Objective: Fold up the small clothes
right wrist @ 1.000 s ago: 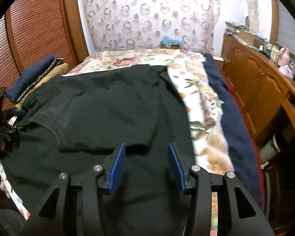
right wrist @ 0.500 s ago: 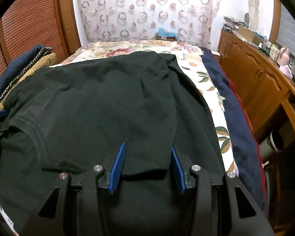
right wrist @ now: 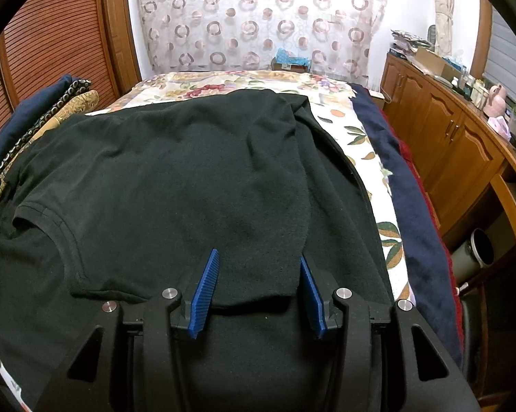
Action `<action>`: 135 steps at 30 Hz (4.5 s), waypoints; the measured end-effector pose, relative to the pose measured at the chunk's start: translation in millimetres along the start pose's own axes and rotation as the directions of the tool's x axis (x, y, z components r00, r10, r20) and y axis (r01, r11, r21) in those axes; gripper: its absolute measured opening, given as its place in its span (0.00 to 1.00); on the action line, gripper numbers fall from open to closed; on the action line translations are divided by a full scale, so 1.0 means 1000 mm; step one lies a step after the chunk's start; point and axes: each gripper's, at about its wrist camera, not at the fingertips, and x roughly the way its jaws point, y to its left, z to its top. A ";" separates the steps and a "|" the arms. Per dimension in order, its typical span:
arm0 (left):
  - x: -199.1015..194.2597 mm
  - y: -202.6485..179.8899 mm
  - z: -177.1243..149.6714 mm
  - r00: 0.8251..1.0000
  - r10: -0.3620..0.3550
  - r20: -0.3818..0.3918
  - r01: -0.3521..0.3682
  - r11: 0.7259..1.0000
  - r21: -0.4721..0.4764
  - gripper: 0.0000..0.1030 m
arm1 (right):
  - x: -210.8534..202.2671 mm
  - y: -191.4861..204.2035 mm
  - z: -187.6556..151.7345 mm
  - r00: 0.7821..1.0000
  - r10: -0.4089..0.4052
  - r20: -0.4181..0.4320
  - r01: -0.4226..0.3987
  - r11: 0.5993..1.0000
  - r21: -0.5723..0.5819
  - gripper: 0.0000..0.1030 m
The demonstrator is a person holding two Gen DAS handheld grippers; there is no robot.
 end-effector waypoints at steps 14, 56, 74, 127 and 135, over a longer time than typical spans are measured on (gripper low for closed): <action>0.046 -0.007 0.016 0.989 0.101 -0.105 -0.096 0.994 0.059 0.15 | 0.000 0.000 0.000 1.000 0.001 0.000 -0.001 1.000 -0.002 0.47; -0.116 -0.023 -0.041 0.985 -0.134 0.106 0.131 0.991 0.039 0.06 | -0.159 -0.021 -0.033 0.971 0.031 0.238 -0.028 0.999 -0.015 0.04; -0.072 -0.011 -0.086 0.999 -0.037 -0.001 0.037 0.998 -0.044 0.44 | -0.114 0.010 -0.035 0.984 -0.019 0.177 0.027 0.999 -0.041 0.38; -0.051 -0.013 -0.098 0.999 -0.009 -0.037 0.006 0.997 -0.074 0.54 | -0.011 0.197 -0.036 0.870 0.476 -0.126 -0.485 0.783 -0.390 0.09; -0.050 -0.011 -0.093 0.999 -0.013 -0.041 0.009 0.996 -0.087 0.54 | -0.033 0.187 -0.049 0.824 0.551 -0.132 -0.554 0.737 -0.387 0.09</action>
